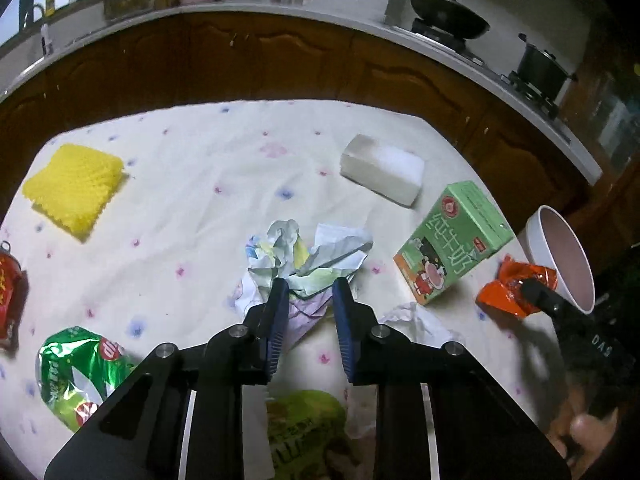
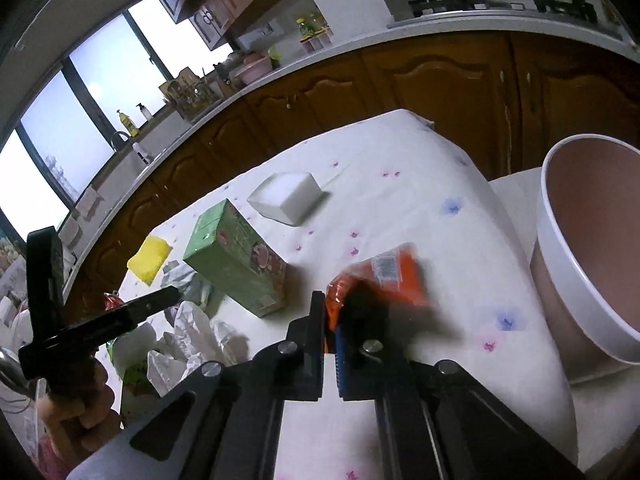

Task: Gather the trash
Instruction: 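Grasp the crumpled tissue with the left tool while the right tool grasps the orange wrapper, then carry the tissue and orange wrapper over the bin and release both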

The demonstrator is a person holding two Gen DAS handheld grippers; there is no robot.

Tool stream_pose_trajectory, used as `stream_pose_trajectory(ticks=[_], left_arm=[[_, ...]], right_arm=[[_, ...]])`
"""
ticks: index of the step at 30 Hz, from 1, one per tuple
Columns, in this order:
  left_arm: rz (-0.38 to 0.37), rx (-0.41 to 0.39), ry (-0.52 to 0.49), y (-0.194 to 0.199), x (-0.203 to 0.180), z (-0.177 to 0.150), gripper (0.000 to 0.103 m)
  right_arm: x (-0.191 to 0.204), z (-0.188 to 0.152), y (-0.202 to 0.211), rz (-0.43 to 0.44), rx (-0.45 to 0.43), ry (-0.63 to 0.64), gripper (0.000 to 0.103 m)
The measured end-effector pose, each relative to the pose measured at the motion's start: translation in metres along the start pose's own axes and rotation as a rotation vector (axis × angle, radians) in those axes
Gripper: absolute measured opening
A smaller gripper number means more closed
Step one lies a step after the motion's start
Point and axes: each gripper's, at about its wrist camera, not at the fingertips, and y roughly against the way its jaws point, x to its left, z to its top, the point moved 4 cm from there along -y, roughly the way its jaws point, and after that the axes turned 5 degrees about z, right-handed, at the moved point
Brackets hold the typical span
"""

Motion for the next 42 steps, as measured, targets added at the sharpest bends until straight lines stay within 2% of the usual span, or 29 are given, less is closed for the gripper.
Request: stream_pose_trajectory(ticks=[2,4,13,24,30,42], left_arm=[[-0.012,-0.008,-0.001,0.004,-0.001,0.0,0.016],[-0.021,-0.026,0.006,0.012,0.0,0.002,0.004],[-0.044,-0.134,0.006,0.055,-0.004,0.013,0.003],[-0.146,-0.235,-0.026,0.108,-0.035,0.024,0.002],[-0.211,-0.25,-0.058,0.117,-0.066,0.026,0.002],[-0.342,-0.213,-0.144,0.107,-0.147,0.025,0.002]], right_arm=[[0.001,0.0,0.006,-0.002,-0.014,0.004,0.003],[0.002,0.002,0.01,0.008,-0.024,0.004,0.003],[0.01,0.008,0.04,0.036,-0.086,0.025,0.003],[0.006,0.012,0.075,0.035,-0.151,0.024,0.003],[-0.004,0.015,0.096,0.012,-0.183,0.02,0.003],[-0.048,0.02,0.144,-0.069,-0.252,-0.027,0.003]])
